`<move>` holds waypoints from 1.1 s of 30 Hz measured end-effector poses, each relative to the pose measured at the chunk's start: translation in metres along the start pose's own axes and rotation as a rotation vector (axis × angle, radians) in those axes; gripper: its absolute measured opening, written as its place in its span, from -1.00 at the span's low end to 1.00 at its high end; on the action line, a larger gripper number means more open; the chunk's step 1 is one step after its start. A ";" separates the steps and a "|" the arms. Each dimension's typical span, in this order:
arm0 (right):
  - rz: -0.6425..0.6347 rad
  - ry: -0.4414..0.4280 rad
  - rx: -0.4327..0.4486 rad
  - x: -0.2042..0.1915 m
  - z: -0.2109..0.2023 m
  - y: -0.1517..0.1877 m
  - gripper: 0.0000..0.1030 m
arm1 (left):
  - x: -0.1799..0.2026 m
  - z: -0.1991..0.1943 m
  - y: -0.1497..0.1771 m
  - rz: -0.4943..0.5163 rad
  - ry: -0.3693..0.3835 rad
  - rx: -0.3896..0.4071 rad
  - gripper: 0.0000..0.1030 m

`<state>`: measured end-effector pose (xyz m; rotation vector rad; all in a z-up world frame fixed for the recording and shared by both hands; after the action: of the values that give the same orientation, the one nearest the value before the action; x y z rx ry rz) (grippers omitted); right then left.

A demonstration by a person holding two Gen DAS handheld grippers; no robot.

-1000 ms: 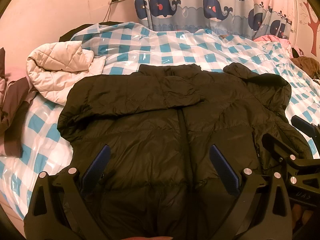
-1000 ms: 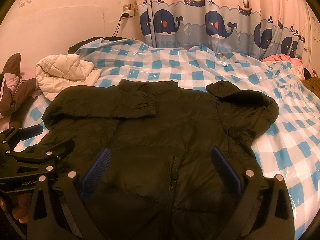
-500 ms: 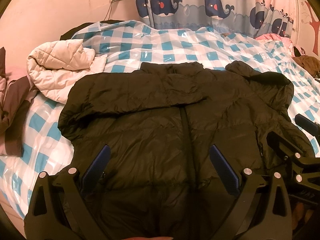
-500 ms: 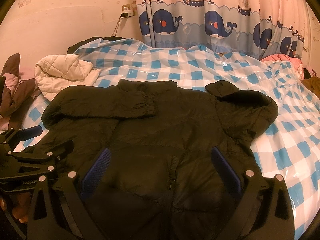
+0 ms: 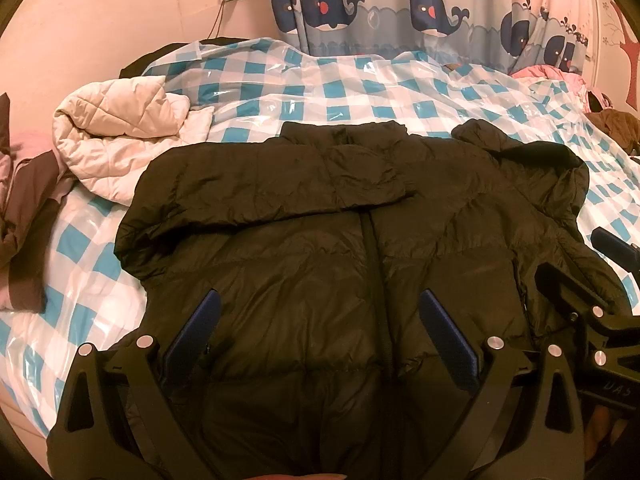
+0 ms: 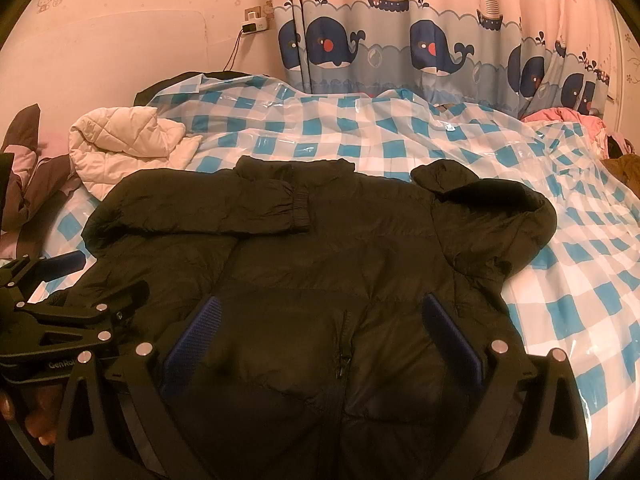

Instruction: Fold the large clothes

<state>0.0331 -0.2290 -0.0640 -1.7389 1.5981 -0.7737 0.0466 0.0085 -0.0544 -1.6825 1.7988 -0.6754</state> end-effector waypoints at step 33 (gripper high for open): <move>0.003 -0.001 -0.003 0.002 0.001 -0.001 0.87 | -0.006 0.008 0.000 0.033 -0.039 0.019 0.83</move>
<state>0.0342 -0.2311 -0.0637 -1.7378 1.6019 -0.7697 0.0526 0.0151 -0.0594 -1.6396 1.7837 -0.6388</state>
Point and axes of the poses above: each gripper's, at about its wrist camera, not at the fingertips, and z roughly the way its jaws point, x to its right, y to its underside, the point moved 6 cm from there along z, roughly the way its jaws point, and after that the axes turned 1 degree about -z, right-handed, at the moved point
